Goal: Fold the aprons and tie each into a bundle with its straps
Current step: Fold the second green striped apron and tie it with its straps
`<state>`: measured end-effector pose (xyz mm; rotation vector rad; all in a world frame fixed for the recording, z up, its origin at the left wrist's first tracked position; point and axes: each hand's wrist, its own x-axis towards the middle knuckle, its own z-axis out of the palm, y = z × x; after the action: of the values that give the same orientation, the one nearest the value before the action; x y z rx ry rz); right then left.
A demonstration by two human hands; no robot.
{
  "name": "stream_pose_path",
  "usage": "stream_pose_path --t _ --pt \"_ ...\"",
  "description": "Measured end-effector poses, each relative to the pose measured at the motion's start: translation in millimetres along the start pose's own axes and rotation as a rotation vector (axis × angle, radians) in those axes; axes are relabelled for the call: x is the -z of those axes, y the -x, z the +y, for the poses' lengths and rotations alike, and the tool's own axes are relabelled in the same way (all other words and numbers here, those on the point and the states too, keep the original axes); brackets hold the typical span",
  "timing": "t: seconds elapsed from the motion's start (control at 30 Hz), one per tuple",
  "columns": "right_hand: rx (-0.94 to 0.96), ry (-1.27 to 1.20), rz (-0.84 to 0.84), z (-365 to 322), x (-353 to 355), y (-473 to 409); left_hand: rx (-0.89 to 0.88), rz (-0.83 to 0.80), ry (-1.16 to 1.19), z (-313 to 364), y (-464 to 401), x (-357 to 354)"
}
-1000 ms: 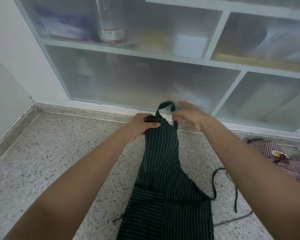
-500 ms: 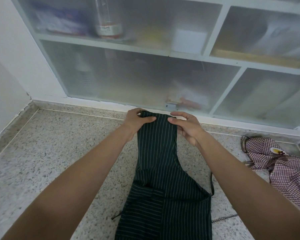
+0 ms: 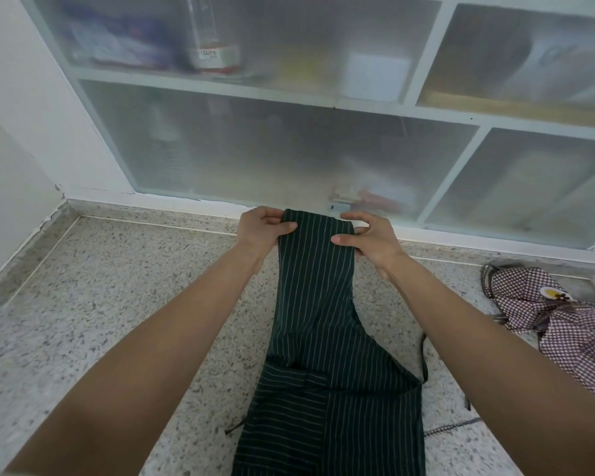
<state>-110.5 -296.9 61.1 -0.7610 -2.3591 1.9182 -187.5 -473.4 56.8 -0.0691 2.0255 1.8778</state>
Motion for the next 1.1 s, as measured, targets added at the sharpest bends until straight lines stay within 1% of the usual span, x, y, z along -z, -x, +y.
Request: stream_pose_path --t 0.13,0.23,0.27,0.33,0.4,0.47,0.53,0.6,0.7,0.8,0.93,1.03,1.1 --pt "0.001 0.016 -0.084 1.3 -4.6 -13.5 0.014 0.021 -0.009 -6.6 -12.7 5.1" --pt "-0.014 -0.001 -0.069 14.6 -10.9 -28.9 0.032 0.047 -0.043 -12.2 -30.8 5.8" --pt "-0.038 0.01 -0.06 22.3 -13.5 -33.7 0.049 0.052 -0.089 -17.5 -38.0 5.1" --pt "-0.1 0.082 -0.024 43.3 -18.7 -39.9 0.068 0.052 -0.277 -35.5 -45.9 3.2" --pt "-0.164 0.2 0.033 69.8 -21.7 -40.3 0.011 0.029 -0.568 -61.4 -45.6 2.9" --pt "-0.263 0.321 0.046 97.6 -21.4 -36.3 -0.029 -0.08 -0.791 -92.2 -41.7 1.1" --pt "-0.367 0.366 0.015 121.3 -19.8 -31.6 0.055 -0.185 -0.863 -115.4 -38.0 -3.1" --pt "-0.459 0.39 -0.042 136.2 -18.5 -29.3 0.173 -0.208 -0.848 -128.6 -37.1 -9.1" --pt "-0.501 0.383 -0.135 147.7 -23.5 -30.5 0.286 -0.193 -0.769 -140.9 -41.6 -17.8" --pt "-0.443 0.372 -0.115 154.3 -29.7 -35.1 0.337 -0.189 -0.706 -147.8 -50.5 -19.8" --pt "-0.45 0.362 -0.098 161.8 -28.9 -39.6 0.337 -0.095 -0.626 -163.5 -62.0 -7.6" --pt "-0.443 0.421 -0.019 161.6 -31.5 -38.8 0.421 -0.129 -0.569 -168.3 -65.4 -3.4" --pt "-0.432 0.446 -0.012 158.4 -36.3 -42.1 0.44 -0.189 -0.515 -162.6 -71.5 -8.6"
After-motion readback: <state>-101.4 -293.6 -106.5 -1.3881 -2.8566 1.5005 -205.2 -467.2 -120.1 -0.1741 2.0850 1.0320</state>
